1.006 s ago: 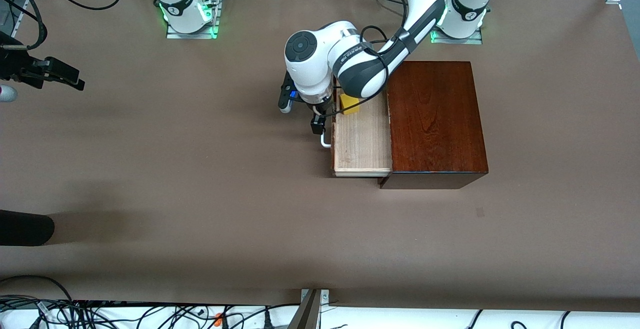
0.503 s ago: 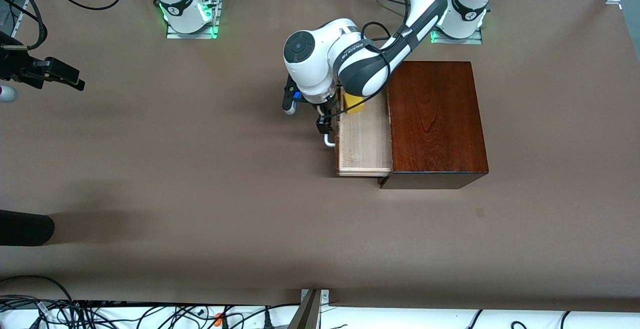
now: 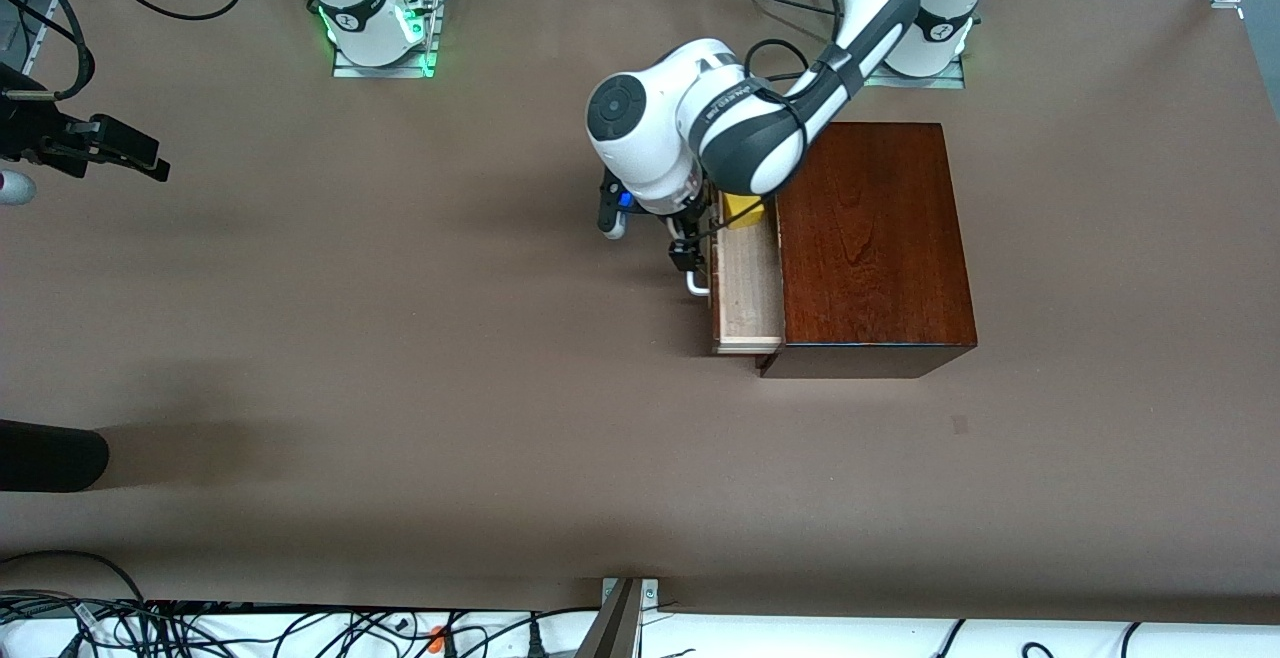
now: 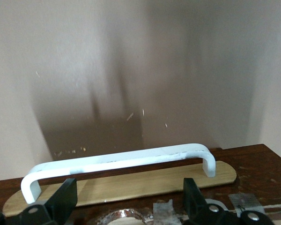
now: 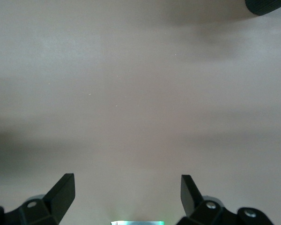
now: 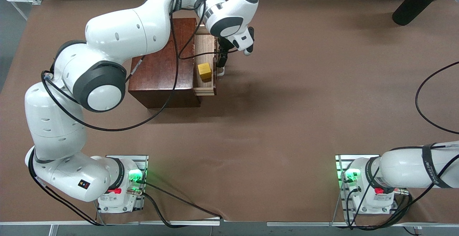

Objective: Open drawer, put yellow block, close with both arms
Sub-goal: 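Push the drawer front with the left gripper to close the drawer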

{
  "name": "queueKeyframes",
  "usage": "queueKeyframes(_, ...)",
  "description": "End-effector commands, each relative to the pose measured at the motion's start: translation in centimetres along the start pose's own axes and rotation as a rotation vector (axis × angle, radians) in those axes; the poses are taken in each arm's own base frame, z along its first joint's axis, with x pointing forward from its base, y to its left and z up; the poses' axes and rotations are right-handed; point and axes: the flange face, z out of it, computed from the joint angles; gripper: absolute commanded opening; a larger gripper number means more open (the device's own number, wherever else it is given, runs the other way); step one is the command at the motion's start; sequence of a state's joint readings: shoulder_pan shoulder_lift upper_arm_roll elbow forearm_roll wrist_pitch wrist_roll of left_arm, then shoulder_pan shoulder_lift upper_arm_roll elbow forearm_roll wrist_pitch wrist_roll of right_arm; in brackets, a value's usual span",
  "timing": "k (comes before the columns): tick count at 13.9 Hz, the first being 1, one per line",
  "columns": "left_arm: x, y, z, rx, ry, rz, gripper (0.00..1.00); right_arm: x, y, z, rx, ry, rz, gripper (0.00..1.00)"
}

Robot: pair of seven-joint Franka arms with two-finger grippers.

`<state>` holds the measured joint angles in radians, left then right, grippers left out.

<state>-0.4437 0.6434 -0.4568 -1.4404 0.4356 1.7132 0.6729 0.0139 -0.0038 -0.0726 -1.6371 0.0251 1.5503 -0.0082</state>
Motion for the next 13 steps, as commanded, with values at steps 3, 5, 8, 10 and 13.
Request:
queueKeyframes(3,-4.2,0.1,0.1,-0.016,-0.096,-0.029,1.00,-0.1,0.1,-0.3,-0.007,-0.003,0.003,1.00)
queueKeyframes(5,-5.3,-0.1,0.4,-0.042,-0.122,-0.043,1.00,-0.1,0.1,-0.3,-0.008,-0.002,0.003,1.00)
queueKeyframes(8,-6.5,-0.2,0.9,-0.079,-0.165,-0.107,1.00,-0.1,0.1,-0.3,-0.007,-0.003,0.000,1.00)
queueKeyframes(10,-6.4,0.2,1.0,-0.085,-0.184,-0.147,1.00,-0.1,0.1,-0.3,-0.008,-0.003,0.003,1.00)
queueKeyframes(13,-5.1,0.8,0.8,-0.059,-0.193,-0.208,1.00,-0.1,0.2,-0.3,-0.010,-0.003,0.003,1.00)
